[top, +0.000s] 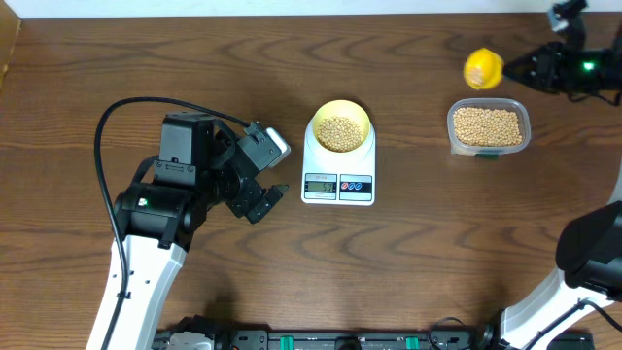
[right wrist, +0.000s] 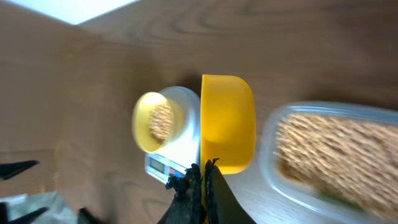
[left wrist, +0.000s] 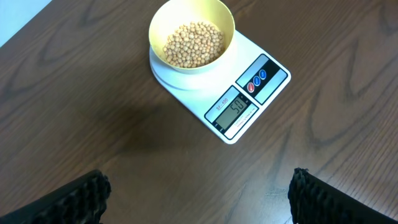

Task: Scoop item into bowl and weigh 50g on scale
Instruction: 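Move the empty scoop back right to the soybean tub, then lower the scoop into the tub and lay it on the soybeans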

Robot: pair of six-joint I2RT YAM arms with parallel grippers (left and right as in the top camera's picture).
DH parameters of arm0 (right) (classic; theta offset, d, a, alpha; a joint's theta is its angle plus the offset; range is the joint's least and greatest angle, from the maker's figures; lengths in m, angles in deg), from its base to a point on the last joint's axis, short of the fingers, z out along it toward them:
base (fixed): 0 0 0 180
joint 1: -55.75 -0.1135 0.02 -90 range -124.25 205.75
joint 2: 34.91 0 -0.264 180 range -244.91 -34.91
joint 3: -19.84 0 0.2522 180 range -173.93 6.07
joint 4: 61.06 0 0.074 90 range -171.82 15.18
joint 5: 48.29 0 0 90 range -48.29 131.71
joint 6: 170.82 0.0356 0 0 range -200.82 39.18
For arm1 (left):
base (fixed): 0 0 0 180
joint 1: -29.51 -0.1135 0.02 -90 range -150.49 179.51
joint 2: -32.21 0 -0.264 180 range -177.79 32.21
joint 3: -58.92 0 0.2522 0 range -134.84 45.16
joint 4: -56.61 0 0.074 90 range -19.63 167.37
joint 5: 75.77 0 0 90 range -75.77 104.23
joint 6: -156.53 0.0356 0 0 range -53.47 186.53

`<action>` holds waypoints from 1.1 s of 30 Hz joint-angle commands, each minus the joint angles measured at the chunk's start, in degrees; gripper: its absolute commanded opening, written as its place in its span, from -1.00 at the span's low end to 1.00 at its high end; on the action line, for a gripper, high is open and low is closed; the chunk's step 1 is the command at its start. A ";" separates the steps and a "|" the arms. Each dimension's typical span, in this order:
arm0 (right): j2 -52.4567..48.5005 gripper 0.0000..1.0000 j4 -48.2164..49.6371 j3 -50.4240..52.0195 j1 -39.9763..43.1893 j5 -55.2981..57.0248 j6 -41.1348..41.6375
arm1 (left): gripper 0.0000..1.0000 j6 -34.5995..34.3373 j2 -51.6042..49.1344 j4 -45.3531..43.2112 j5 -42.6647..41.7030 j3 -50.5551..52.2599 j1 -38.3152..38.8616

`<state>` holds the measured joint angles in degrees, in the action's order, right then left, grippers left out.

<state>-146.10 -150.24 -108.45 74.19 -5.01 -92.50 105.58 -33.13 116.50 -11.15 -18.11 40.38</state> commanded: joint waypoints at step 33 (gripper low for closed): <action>-2.34 -0.97 2.49 6.99 -19.26 57.37 -1.46 | 0.87 0.35 0.61 0.11 -0.55 0.44 -0.31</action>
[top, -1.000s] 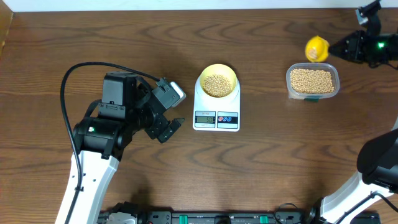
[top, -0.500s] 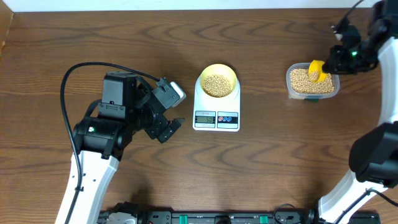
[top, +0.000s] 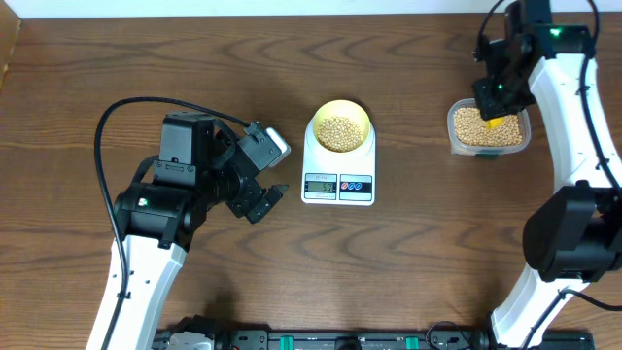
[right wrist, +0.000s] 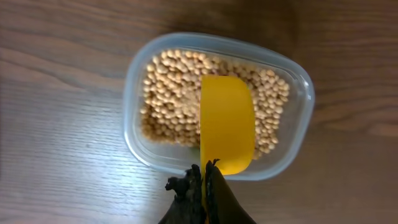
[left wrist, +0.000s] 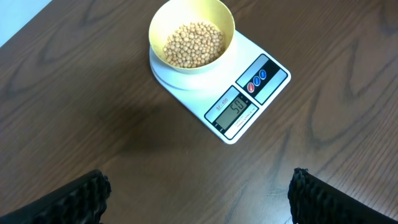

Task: Scoop item into bowl and weigh 50g on scale
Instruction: 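Lower the scoop into the tub and lay it on the soybeans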

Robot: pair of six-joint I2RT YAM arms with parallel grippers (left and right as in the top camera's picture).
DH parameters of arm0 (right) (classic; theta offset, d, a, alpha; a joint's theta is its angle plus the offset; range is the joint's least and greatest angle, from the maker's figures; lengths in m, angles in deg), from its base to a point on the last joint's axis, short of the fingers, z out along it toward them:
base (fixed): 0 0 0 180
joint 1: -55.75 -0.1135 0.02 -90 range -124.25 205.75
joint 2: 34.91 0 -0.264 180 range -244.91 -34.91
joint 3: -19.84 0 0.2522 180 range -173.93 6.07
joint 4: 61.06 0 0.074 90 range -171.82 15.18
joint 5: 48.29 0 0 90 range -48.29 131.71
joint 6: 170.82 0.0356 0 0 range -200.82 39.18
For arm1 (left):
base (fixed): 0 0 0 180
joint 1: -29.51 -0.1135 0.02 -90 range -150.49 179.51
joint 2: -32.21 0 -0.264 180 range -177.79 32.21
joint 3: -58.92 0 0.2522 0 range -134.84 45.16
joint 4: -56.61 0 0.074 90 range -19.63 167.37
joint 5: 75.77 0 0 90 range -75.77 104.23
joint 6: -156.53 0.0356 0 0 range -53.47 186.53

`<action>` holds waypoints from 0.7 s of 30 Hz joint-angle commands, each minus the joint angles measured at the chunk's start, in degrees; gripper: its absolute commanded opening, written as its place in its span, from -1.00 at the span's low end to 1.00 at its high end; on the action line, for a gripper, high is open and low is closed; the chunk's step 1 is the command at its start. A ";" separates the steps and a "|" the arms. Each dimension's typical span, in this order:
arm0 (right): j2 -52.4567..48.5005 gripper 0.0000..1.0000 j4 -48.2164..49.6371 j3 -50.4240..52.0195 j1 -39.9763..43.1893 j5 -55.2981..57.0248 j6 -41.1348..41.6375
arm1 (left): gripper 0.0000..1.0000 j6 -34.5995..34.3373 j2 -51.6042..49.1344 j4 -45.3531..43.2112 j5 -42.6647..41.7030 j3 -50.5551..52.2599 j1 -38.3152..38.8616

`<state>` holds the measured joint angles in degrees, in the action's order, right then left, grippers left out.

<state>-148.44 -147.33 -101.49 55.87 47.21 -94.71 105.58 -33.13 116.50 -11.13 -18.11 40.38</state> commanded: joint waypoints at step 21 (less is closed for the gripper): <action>-0.02 -0.98 3.48 4.55 -1.20 -19.37 14.78 | 0.88 0.35 0.61 0.11 -0.57 0.44 -0.31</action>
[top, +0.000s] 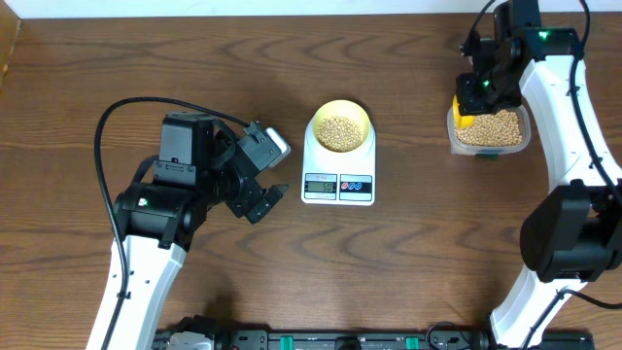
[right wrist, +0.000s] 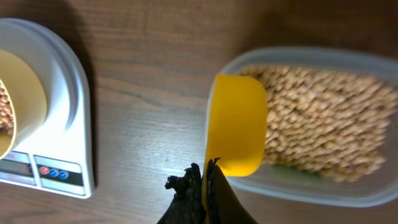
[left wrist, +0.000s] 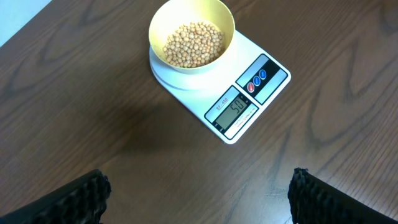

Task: Scoop item into bowl and weigh 50g on scale
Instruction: 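Lower the scoop into the tub and lay it on the soybeans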

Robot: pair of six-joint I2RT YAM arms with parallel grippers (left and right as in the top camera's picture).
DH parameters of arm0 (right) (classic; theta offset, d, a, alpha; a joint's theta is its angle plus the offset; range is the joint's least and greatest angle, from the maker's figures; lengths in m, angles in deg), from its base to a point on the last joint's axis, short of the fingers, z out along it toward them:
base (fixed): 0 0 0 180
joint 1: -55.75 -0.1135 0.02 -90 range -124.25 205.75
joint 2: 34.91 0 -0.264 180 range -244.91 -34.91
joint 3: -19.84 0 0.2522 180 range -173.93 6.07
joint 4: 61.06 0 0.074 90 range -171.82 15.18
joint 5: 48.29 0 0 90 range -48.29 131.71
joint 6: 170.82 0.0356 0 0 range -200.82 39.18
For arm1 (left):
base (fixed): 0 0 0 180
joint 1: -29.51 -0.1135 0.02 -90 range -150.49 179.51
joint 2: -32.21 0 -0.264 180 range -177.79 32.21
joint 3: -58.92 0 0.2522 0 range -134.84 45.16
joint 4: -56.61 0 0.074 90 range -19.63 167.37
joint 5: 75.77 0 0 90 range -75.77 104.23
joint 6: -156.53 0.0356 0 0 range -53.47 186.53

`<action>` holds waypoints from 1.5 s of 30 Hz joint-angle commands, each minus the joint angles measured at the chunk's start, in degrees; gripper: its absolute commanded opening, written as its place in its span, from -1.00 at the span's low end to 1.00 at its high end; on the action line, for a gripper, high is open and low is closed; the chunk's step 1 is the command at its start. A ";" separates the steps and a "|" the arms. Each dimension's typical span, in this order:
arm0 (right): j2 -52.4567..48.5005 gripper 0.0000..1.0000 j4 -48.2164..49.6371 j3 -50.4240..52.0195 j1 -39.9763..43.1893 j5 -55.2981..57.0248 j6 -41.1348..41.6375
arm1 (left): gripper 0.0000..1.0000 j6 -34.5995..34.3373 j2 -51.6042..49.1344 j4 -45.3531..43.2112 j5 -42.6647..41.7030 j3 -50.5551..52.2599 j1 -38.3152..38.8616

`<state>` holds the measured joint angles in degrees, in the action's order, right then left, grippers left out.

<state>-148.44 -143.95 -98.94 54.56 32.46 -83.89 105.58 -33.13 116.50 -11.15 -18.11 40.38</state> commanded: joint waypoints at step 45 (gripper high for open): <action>1.55 -0.98 -3.67 -4.28 15.23 -17.73 17.68 | 0.87 0.35 0.61 0.11 -0.55 0.44 -0.31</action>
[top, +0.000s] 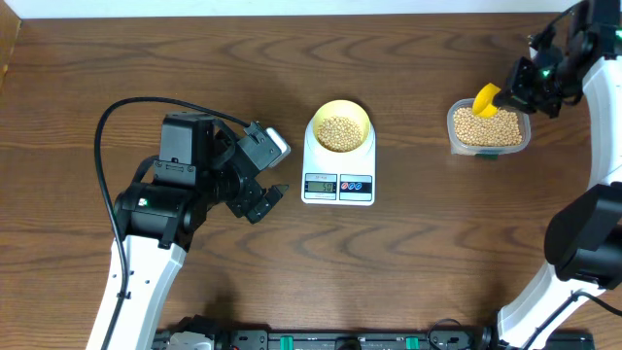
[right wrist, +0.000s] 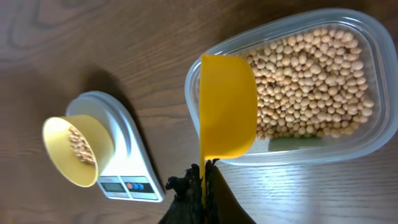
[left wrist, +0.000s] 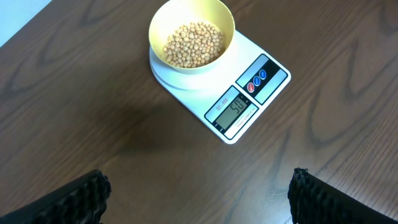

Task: Scoop item into bowl and weigh 50g on scale
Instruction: 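Lower the scoop into the tub and lay it on the soybeans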

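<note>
A yellow bowl [top: 339, 127] of soybeans sits on the white scale [top: 338, 176]; the left wrist view shows the scale's display [left wrist: 233, 109] reading 50. My right gripper [right wrist: 204, 171] is shut on the handle of a yellow scoop [right wrist: 227, 115], held over the left end of the clear tub of soybeans [top: 489, 128]. The scoop [top: 486, 99] appears above the tub's top left corner. My left gripper [left wrist: 198, 193] stands open over bare table, left of the scale.
The brown wooden table [top: 437, 253] carries only the scale and the tub. The left arm [top: 165, 209] stands at the left, its black cable arching over it. The right arm [top: 603, 146] runs down the right edge.
My right gripper has moved with the scoop from the tub's left rim to above its upper left corner, and the arm has swung out to the right. The left arm and scale are unchanged.
At first my right gripper held the scoop high at the far right, above the tub. Then the scoop was over the beans in the tub, then at the tub's left rim, now above its upper left corner. The scale read 50 throughout.
</note>
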Robot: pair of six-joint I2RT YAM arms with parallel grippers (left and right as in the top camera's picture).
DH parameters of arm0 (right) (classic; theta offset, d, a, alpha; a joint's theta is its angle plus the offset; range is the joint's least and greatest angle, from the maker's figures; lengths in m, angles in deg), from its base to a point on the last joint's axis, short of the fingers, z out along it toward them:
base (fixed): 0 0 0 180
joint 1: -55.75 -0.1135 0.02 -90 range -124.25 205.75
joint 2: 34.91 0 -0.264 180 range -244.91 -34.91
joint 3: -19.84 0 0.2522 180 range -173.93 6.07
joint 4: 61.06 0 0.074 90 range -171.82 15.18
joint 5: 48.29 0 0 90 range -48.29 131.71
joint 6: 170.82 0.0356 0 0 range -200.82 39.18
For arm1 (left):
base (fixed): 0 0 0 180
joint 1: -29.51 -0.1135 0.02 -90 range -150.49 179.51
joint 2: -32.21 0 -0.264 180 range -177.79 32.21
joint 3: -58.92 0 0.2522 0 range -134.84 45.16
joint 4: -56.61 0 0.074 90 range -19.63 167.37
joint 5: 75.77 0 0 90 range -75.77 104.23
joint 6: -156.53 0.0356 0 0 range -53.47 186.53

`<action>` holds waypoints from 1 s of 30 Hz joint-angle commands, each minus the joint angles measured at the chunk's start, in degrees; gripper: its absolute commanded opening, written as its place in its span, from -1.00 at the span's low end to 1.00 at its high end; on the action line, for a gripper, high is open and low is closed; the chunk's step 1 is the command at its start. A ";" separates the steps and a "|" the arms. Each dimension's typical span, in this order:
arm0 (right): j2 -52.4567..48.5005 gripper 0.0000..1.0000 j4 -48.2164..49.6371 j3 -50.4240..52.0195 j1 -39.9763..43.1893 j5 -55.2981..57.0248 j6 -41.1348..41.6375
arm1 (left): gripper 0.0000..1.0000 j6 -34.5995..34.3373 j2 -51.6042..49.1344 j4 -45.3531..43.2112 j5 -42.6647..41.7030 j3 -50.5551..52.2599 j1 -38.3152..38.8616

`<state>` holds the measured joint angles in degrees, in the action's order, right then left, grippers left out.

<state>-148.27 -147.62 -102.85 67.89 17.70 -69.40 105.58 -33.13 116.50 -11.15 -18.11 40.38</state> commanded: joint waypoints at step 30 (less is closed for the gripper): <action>1.36 -0.85 10.80 14.16 5.07 -7.56 8.79 | 0.87 0.35 0.61 0.11 -0.55 0.44 -0.31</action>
<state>-148.20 -136.51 -89.25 72.72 10.82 -60.19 105.58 -33.13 116.50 -11.15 -18.11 40.38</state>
